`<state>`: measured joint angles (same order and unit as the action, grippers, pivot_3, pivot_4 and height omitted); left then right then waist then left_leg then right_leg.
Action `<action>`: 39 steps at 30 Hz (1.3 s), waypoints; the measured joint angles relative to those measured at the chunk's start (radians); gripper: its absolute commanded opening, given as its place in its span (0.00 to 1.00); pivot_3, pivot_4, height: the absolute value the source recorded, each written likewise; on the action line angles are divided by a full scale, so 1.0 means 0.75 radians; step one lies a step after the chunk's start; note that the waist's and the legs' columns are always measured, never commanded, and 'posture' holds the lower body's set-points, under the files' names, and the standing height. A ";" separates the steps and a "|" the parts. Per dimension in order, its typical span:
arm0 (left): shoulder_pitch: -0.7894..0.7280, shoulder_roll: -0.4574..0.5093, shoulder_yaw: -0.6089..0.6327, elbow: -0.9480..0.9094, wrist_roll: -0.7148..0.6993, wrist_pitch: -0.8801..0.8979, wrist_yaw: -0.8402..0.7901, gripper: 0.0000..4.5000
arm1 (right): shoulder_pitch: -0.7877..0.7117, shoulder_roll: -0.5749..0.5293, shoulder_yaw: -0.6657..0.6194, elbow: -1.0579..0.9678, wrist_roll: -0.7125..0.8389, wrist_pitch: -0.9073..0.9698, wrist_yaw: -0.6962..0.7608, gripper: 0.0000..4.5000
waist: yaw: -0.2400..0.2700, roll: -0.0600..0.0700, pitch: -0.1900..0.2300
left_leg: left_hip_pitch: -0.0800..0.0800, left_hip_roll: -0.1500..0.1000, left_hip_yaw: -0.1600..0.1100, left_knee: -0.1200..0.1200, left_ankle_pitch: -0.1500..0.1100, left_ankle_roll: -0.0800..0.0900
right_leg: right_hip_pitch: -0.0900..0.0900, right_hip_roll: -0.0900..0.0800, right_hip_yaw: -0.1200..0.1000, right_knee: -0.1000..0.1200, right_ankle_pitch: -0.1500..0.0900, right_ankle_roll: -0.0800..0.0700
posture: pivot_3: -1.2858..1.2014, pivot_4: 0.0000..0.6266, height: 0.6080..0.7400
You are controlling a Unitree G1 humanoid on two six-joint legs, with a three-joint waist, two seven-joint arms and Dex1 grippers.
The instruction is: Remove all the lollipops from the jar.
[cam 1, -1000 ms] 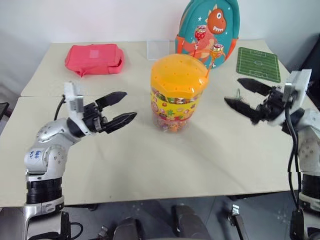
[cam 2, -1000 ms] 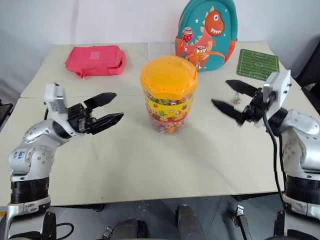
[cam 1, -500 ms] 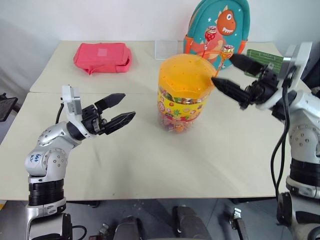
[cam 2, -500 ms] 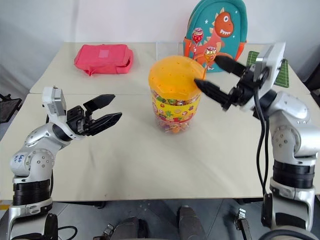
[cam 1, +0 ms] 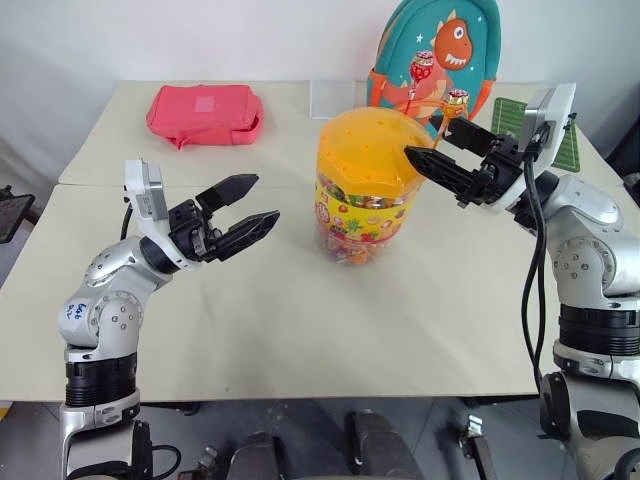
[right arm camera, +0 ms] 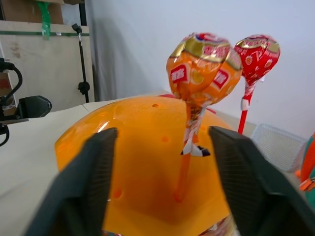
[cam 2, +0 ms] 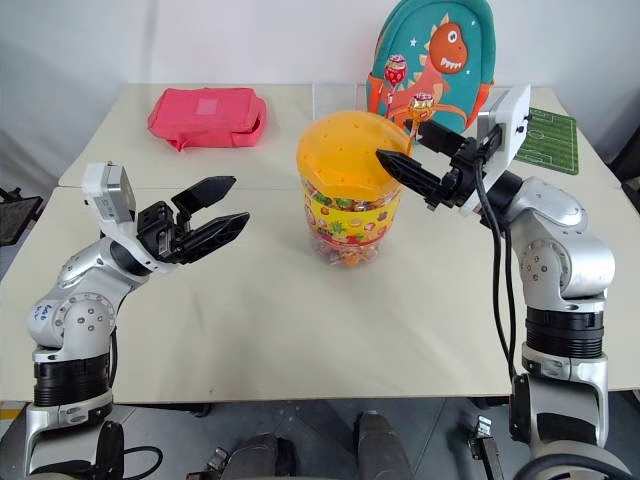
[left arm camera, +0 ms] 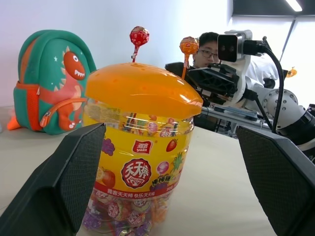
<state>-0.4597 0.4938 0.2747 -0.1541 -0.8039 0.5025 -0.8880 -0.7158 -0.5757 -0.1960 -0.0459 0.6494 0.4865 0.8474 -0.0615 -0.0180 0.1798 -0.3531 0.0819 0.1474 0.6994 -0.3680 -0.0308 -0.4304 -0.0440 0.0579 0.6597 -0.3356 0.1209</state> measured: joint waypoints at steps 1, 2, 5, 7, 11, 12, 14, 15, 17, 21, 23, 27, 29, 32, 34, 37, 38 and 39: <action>0.000 0.000 0.000 0.000 -0.001 0.000 0.002 1.00 | 0.002 0.001 -0.002 0.000 0.003 0.000 0.001 0.41 | 0.000 0.000 0.000 | 0.000 0.000 0.000 0.000 0.000 0.000 | 0.000 0.000 0.000 0.000 0.000 0.000 | 0.52 0.24 1.00; 0.000 0.000 0.000 0.000 -0.003 0.000 0.002 1.00 | 0.002 0.002 -0.004 0.000 0.005 0.000 0.003 0.34 | 0.000 0.000 0.000 | 0.000 0.000 0.000 0.000 0.000 0.000 | 0.000 0.000 0.000 0.000 0.000 0.000 | 0.52 0.24 1.00; 0.000 0.000 0.000 0.000 -0.012 0.000 0.005 1.00 | 0.002 0.001 -0.012 0.002 0.016 0.000 0.005 0.11 | 0.000 0.000 0.000 | 0.000 0.000 0.000 0.000 0.000 0.000 | 0.000 0.000 0.000 0.000 0.000 0.000 | 0.52 0.24 1.00; -0.001 -0.001 -0.001 0.000 -0.013 0.000 0.009 1.00 | 0.002 0.002 -0.016 0.013 0.030 0.000 0.012 0.01 | 0.000 0.000 0.000 | 0.000 0.000 0.000 0.000 0.000 0.000 | 0.000 0.000 0.000 0.000 0.000 0.000 | 0.52 0.24 1.00; -0.011 -0.007 -0.014 0.000 -0.015 -0.001 0.008 1.00 | -0.017 0.013 -0.073 0.019 0.122 0.019 0.027 0.01 | 0.001 0.000 0.000 | 0.000 0.000 0.000 0.000 0.000 0.000 | 0.000 0.000 0.000 0.000 0.000 0.000 | 0.52 0.24 1.00; -0.019 -0.008 -0.016 0.002 -0.016 -0.001 0.006 1.00 | -0.041 0.015 -0.095 0.021 0.164 0.028 0.029 0.01 | 0.001 0.000 0.000 | 0.000 0.000 0.000 0.000 0.000 0.000 | 0.000 0.000 0.000 0.000 0.000 0.000 | 0.52 0.24 1.00; -0.038 -0.009 -0.027 0.003 -0.016 -0.003 -0.004 1.00 | -0.107 0.014 -0.144 0.035 0.218 0.044 0.014 0.01 | 0.000 0.000 0.000 | 0.000 0.000 0.000 0.000 0.000 0.000 | 0.000 0.000 0.000 0.000 0.000 0.000 | 0.52 0.24 1.00; -0.046 -0.010 -0.030 0.003 -0.016 -0.003 -0.011 1.00 | -0.137 0.012 -0.165 0.047 0.237 0.054 0.005 0.01 | 0.000 0.000 0.000 | 0.000 0.000 0.000 0.000 0.000 0.000 | 0.000 0.000 0.000 0.000 0.000 0.000 | 0.52 0.24 1.00; -0.059 -0.009 -0.045 0.004 -0.014 -0.013 -0.034 1.00 | -0.181 -0.019 -0.204 0.074 0.276 0.087 -0.018 0.01 | 0.000 0.000 0.000 | 0.000 0.000 0.000 -0.001 0.000 0.000 | 0.000 0.000 0.000 -0.001 0.000 0.000 | 0.52 0.24 1.00; -0.057 0.049 -0.120 0.000 0.036 -0.047 -0.130 1.00 | -0.137 -0.264 -0.220 0.126 0.259 0.232 -0.027 0.01 | 0.016 0.000 0.000 | -0.003 -0.001 -0.001 -0.002 0.000 0.001 | 0.000 -0.001 -0.001 -0.004 0.000 0.000 | 0.52 0.24 1.00; -0.037 0.102 -0.146 -0.005 0.082 -0.078 -0.192 1.00 | 0.020 -0.483 -0.189 0.153 0.140 0.284 -0.004 0.01 | 0.021 0.000 0.000 | -0.003 -0.001 0.000 -0.003 -0.002 0.003 | 0.001 -0.001 0.000 -0.010 0.000 0.000 | 0.52 0.24 1.00; 0.016 0.166 -0.211 -0.009 0.151 -0.126 -0.303 1.00 | 0.302 -0.683 0.026 0.215 -0.198 0.297 -0.070 0.01 | 0.009 -0.001 0.000 | -0.004 -0.001 0.005 -0.003 -0.002 0.004 | 0.001 0.000 0.003 -0.015 0.000 0.000 | 0.52 0.24 1.00; 0.031 0.187 -0.256 -0.009 0.187 -0.149 -0.356 1.00 | 0.412 -0.681 0.082 0.231 -0.265 0.307 -0.072 0.01 | -0.001 0.000 0.000 | -0.002 -0.001 0.009 -0.001 -0.002 0.003 | 0.000 0.000 0.006 -0.011 0.000 0.000 | 0.52 0.24 1.00; 0.026 0.186 -0.276 -0.006 0.195 -0.160 -0.373 1.00 | 0.472 -0.667 0.124 0.237 -0.323 0.311 -0.069 0.01 | -0.006 0.002 0.001 | 0.001 0.000 0.009 -0.001 -0.001 0.002 | 0.000 0.002 0.007 -0.009 0.000 0.000 | 0.52 0.24 1.00; 0.015 0.183 -0.277 -0.003 0.194 -0.158 -0.367 1.00 | 0.495 -0.646 0.147 0.261 -0.357 0.303 -0.069 0.01 | -0.003 0.002 0.001 | 0.001 0.000 0.009 -0.001 -0.001 0.002 | 0.001 0.002 0.007 -0.009 0.000 0.000 | 0.52 0.24 1.00; 0.011 0.183 -0.276 -0.004 0.193 -0.146 -0.355 1.00 | 0.517 -0.615 0.170 0.293 -0.404 0.265 -0.070 0.15 | 0.003 0.002 0.001 | 0.000 -0.001 0.009 -0.001 -0.001 0.002 | 0.000 0.001 0.007 -0.009 0.000 0.000 | 0.52 0.24 1.00; 0.011 0.183 -0.276 -0.005 0.191 -0.139 -0.352 1.00 | 0.517 -0.615 0.168 0.295 -0.413 0.255 -0.068 0.22 | 0.003 0.002 0.001 | 0.000 0.000 0.009 -0.001 -0.001 0.002 | 0.000 0.001 0.007 -0.009 0.000 0.000 | 0.52 0.24 1.00; 0.011 0.183 -0.276 -0.005 0.190 -0.131 -0.350 1.00 | 0.517 -0.615 0.166 0.301 -0.417 0.251 -0.059 0.27 | 0.004 0.002 0.001 | 0.000 0.000 0.009 -0.001 -0.001 0.002 | 0.000 0.002 0.007 -0.009 0.000 0.000 | 0.52 0.24 1.00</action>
<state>-0.4511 0.6311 0.0678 -0.1579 -0.6616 0.4040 -1.1501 -0.3280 -1.0367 -0.0716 0.1797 0.3366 0.6750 0.8028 -0.0587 -0.0166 0.1804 -0.3528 0.0817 0.1541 0.6987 -0.3690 -0.0291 -0.4301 -0.0428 0.0629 0.6529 -0.3356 0.1209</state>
